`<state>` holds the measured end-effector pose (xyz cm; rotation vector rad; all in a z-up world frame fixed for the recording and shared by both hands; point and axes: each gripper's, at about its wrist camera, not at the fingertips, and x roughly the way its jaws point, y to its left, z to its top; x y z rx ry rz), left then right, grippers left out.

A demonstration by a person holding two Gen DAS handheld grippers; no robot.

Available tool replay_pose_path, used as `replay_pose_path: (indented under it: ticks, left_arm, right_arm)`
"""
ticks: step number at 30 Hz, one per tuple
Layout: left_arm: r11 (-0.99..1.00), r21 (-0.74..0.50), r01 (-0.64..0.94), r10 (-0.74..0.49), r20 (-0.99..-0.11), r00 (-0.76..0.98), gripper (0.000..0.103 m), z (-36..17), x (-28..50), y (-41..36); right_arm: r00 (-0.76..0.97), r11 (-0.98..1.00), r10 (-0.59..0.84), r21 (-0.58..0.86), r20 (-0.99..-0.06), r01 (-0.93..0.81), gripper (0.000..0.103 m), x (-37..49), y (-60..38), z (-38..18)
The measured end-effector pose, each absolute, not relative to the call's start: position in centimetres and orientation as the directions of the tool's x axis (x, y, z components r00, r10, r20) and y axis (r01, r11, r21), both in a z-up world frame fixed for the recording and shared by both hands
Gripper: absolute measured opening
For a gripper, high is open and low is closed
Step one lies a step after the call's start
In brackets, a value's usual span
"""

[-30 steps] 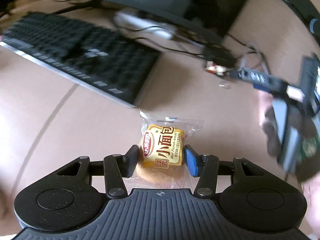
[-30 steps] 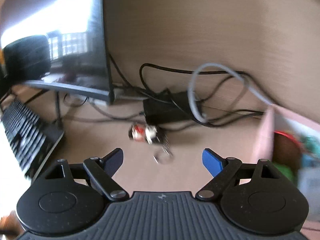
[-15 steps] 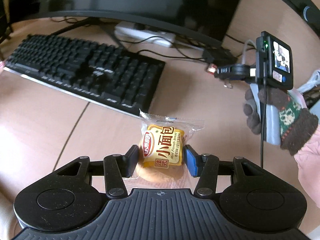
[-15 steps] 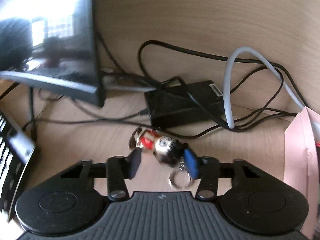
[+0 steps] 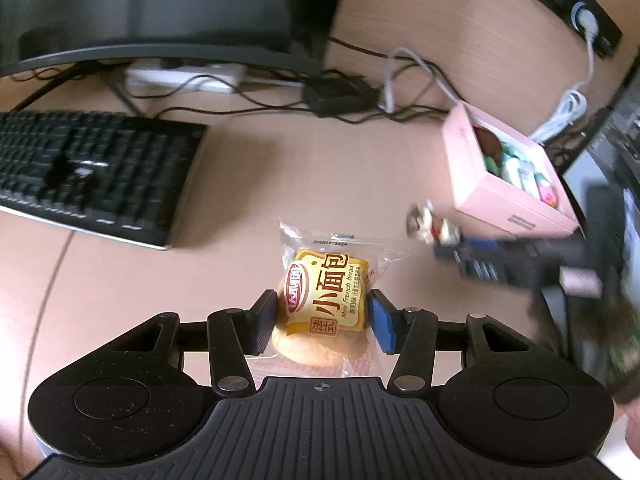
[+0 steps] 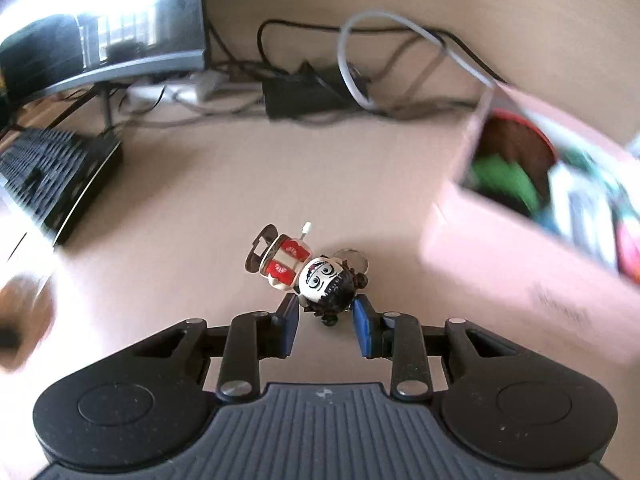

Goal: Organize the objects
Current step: 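Grasp the red-and-white keychain figure with the right gripper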

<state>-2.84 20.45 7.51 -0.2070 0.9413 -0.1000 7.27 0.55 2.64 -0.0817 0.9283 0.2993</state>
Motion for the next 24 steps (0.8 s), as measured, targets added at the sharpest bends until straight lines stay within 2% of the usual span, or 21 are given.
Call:
replay_pose_path:
  ticks: [4,9,12,14,17,19,21,24]
  left_arm:
    - [0.973,-0.227,0.032,-0.204,-0.795,0.571,0.054,7.2,-2.3,18.1]
    - [0.969,-0.234,0.078,-0.238,-0.81,0.536,0.054,6.2,-1.9,15.3]
    - [0.968,-0.235,0.09,-0.248,-0.823,0.512,0.054,5.6,-1.9,13.8]
    - [0.967,-0.237,0.095,-0.252,-0.826,0.504,0.054,5.3,-1.9,13.1]
    - [0.971,-0.223,0.089,-0.237,-0.829,0.507,0.054,5.3,-1.8,12.4]
    - [0.973,-0.213,0.09,-0.229,-0.824,0.518,0.054,5.7,-2.3,12.2]
    - [0.978,-0.193,0.083,-0.207,-0.821,0.532,0.054,5.9,-2.8,12.5]
    - [0.981,-0.189,0.04,-0.18,-0.824,0.538,0.054,6.1,-3.5,13.5]
  right_arm:
    - [0.534,0.954,0.22,0.067,-0.816,-0.291,0.027,2.4,-2.9,2.6]
    - [0.591,0.966,0.098,-0.067,-0.801,-0.251,0.029,-0.9,-6.7,2.9]
    - [0.634,0.978,0.006,-0.127,-0.773,-0.164,0.04,-1.9,-9.5,3.6]
    - [0.655,0.988,0.005,-0.095,-0.756,-0.118,0.061,-2.7,-11.1,4.6]
    - [0.695,0.993,0.049,-0.037,-0.717,-0.108,0.077,-4.1,-12.0,5.7]
    - [0.703,0.992,0.092,0.001,-0.705,-0.128,0.082,-4.5,-11.6,5.9]
    - [0.692,0.978,0.167,0.03,-0.703,-0.206,0.082,-4.1,-9.8,5.6]
    - [0.694,0.951,0.205,-0.026,-0.69,-0.307,0.085,-3.3,-6.6,4.9]
